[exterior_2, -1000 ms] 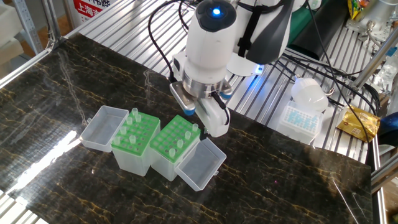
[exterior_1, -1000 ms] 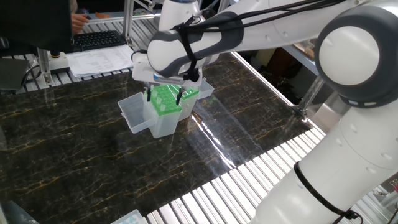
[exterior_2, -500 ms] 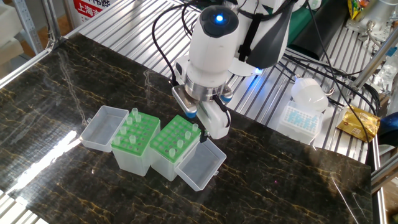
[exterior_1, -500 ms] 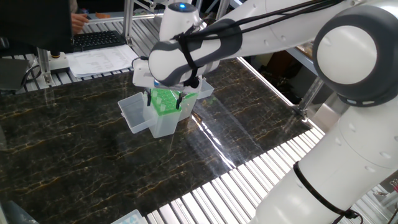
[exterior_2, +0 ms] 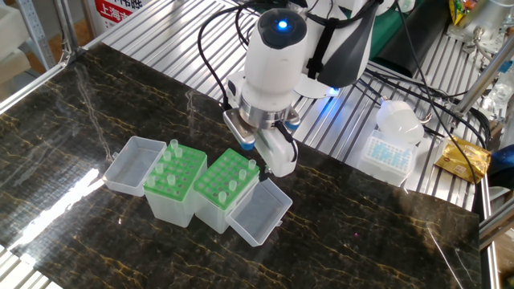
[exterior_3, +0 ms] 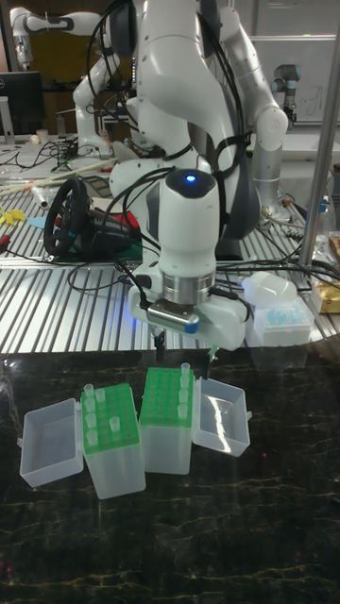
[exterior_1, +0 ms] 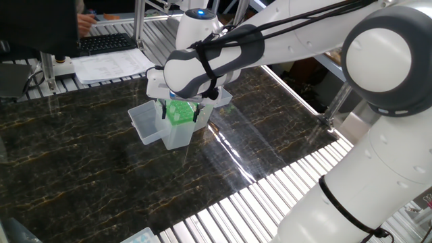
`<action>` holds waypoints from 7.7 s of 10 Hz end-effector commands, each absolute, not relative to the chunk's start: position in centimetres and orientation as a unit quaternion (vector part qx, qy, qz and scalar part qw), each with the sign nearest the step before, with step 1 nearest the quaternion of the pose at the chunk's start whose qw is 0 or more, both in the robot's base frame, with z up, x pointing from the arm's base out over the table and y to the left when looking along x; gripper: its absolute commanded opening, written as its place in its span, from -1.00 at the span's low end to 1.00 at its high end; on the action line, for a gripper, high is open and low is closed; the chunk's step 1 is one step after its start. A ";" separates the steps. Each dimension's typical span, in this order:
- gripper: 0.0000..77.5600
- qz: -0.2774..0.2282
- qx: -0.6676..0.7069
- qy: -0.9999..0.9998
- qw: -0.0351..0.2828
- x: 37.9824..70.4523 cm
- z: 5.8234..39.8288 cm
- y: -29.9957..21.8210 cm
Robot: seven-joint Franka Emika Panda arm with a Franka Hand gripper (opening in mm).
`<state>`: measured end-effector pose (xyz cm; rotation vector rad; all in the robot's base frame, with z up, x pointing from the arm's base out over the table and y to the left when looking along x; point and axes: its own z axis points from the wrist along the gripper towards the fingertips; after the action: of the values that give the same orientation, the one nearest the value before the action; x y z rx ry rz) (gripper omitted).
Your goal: Transfer all large pipette tips from one holder to another
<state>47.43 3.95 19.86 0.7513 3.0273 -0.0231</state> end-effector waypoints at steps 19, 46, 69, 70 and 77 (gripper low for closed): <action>-0.97 -0.010 0.261 0.965 0.007 47.0 20.2 3.8; -0.97 -0.008 0.273 0.962 0.006 46.8 31.7 1.6; -0.97 -0.009 0.238 0.971 0.004 51.1 36.1 -2.3; -0.97 -0.009 0.235 0.972 0.005 51.2 36.1 -2.7; -0.97 -0.008 0.221 0.975 0.009 52.2 35.7 -4.6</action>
<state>52.12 -4.54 35.58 0.6902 3.0482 -0.0255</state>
